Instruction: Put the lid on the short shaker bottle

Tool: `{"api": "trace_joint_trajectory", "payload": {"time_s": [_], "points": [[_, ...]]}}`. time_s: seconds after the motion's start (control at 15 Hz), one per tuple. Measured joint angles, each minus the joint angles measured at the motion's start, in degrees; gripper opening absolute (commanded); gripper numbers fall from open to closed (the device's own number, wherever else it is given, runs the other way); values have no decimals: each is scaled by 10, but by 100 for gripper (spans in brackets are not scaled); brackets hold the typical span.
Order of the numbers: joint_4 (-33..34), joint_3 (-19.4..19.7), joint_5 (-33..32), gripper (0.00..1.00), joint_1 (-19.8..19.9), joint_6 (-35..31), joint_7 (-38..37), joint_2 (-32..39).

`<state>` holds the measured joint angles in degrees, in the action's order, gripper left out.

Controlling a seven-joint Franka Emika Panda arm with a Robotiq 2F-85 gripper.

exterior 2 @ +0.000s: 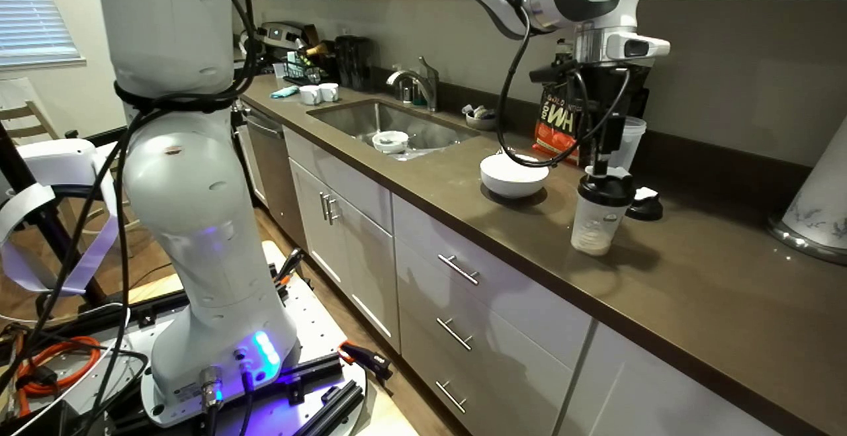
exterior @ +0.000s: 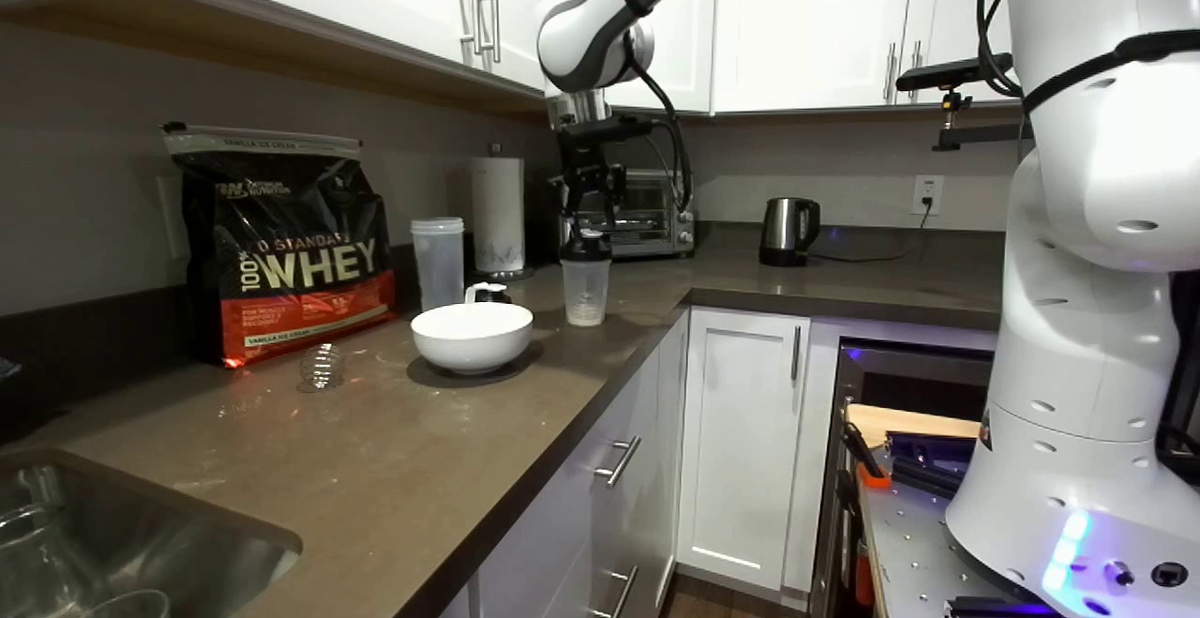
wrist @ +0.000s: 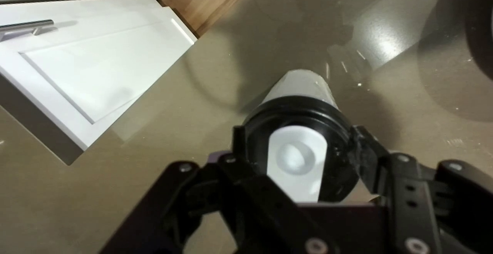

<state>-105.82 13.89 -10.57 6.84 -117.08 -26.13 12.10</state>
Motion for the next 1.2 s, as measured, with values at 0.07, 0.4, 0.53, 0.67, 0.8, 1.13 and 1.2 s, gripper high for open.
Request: {"api": "trace_joint_trajectory", "payload": {"time_s": [0.07,0.4,0.53,0.67,0.8,1.13,1.2], "points": [[0,0,0,100,0,0,0,-1],[1,-3,2,100,0,0,0,-11],[1,-6,9,100,0,0,2,-20],[1,-11,22,100,0,-1,12,-32],[0,-15,39,100,0,-5,28,-44],[-7,-24,86,100,0,-31,97,-67],[-11,-25,95,100,0,-37,114,-70]]}}
